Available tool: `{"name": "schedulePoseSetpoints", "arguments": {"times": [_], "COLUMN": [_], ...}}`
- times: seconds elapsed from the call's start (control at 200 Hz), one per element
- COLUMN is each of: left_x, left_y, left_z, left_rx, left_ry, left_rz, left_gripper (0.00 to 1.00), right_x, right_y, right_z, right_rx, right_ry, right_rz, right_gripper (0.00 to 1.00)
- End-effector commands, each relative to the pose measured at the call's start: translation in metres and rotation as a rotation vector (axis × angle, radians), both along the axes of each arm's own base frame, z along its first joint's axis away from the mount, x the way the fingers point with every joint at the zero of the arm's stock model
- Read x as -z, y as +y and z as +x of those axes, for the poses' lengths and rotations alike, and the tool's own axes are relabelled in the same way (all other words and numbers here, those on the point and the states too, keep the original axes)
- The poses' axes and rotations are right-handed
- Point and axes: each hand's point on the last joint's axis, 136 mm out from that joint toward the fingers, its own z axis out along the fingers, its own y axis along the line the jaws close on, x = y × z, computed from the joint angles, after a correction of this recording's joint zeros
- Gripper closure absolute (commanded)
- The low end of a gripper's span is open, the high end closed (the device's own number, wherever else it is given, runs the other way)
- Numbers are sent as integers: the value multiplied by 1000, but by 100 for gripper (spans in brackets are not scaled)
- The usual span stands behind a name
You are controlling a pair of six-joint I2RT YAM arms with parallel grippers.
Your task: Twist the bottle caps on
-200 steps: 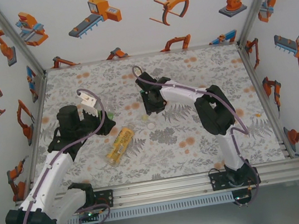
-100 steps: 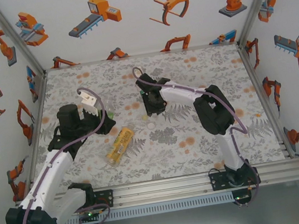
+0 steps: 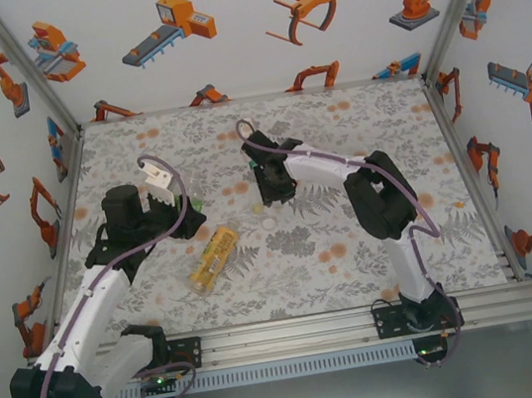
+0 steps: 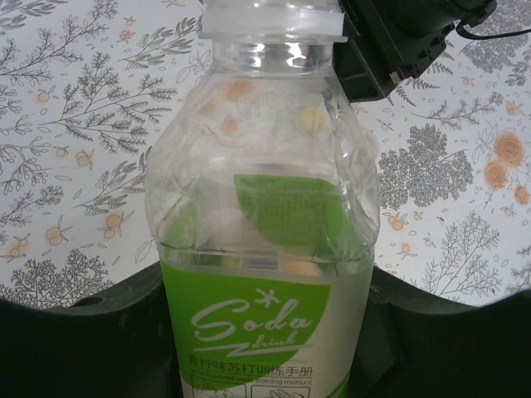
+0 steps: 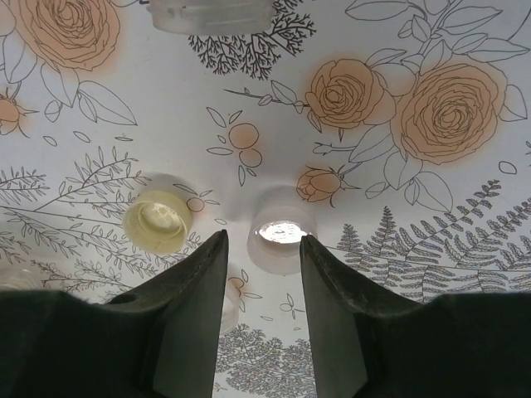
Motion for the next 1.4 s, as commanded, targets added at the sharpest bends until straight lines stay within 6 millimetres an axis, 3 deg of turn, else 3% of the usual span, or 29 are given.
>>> {"name": "schedulePoseSetpoints", "arguments": {"times": [0.0, 0.471, 0.861, 1.392], "left_x": [-14, -14, -13, -13], "left_y": [-3, -3, -3, -4], "left_z": [2, 3, 3, 3], "left_rx": [27, 28, 28, 29], "left_ry": [-41, -40, -37, -34], "left_rz": [-2, -2, -1, 0], "left_gripper": [68, 68, 68, 68], "right_x": [-18, -31, -21, -13], "right_y": [-8, -10, -14, -10], "right_z": [1, 4, 1, 1], "right_rx": [17, 13, 19, 14], "right_ry": [-26, -60, -38, -27], "right_rz": [-15, -13, -42, -28], "right_gripper": [60, 59, 52, 57]}}
